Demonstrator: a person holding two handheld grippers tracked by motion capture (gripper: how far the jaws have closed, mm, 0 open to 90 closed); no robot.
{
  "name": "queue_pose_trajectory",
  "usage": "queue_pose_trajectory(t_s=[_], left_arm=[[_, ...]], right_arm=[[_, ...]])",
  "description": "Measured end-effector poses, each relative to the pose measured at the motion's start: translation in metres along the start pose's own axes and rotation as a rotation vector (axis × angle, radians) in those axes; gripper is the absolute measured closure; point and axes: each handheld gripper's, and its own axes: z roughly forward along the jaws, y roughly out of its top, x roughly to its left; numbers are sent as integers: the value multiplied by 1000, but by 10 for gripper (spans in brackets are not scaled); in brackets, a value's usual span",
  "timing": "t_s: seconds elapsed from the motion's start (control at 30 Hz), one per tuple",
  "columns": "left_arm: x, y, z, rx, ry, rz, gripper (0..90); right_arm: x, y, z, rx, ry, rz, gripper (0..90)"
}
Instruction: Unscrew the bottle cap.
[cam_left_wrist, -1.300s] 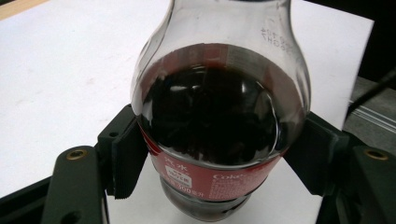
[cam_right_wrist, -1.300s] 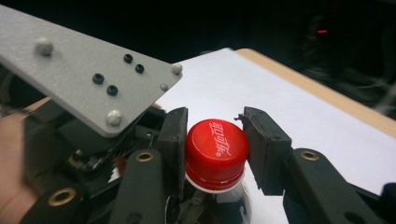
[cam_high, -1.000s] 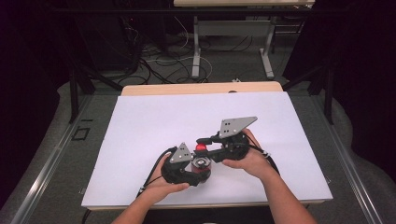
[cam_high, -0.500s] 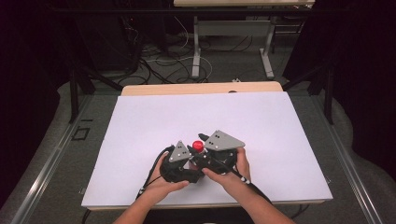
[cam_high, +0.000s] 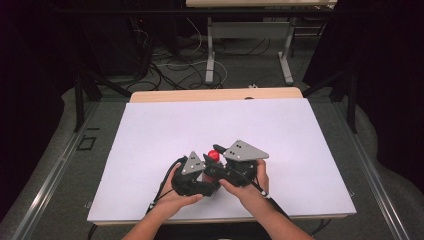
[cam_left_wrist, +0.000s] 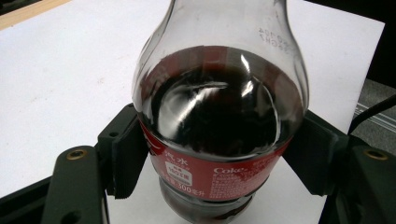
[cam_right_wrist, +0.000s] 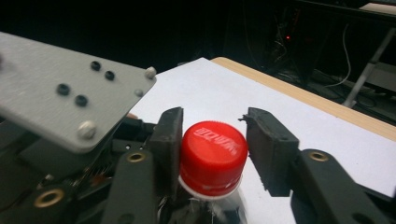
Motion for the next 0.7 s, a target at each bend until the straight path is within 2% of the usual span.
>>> queue_pose_trajectory(t_s=[0.13,0.2,0.23,0.3,0.37,0.47,0.53,0.57,0.6,0.63,0.67,0.7], left_arm=[[-1,0,1,-11,-3,6,297],[-2,0,1,-19,-6,3,297],[-1,0,0,-7,-25,7,297],[-2,-1,1,-22,-23,9,297],[-1,-1,0,-12,-32,20,297],[-2,-1,1,-15,-45,22,296],[0,-1,1,-13,-47,10,296],[0,-1,1,-13,-39,8,296],[0,-1,1,-13,-39,8,296],[0,-1,1,-14,-32,4,296],[1,-1,0,-13,-33,1,296],[1,-2,1,-17,-22,0,296]], right_arm=[[-3,1,-3,13,34,-15,598],[-12,3,-3,23,119,-31,605],[-17,4,-2,30,159,-47,607],[-27,8,1,52,279,-108,609],[-37,12,4,75,383,-131,609],[-48,15,8,99,480,-167,606],[-50,16,9,103,483,-162,603],[-49,16,10,101,454,-137,544],[-49,16,10,101,454,-137,544],[-44,15,8,90,405,-119,477],[-40,15,7,87,374,-109,459],[-40,15,7,87,374,-109,459]])
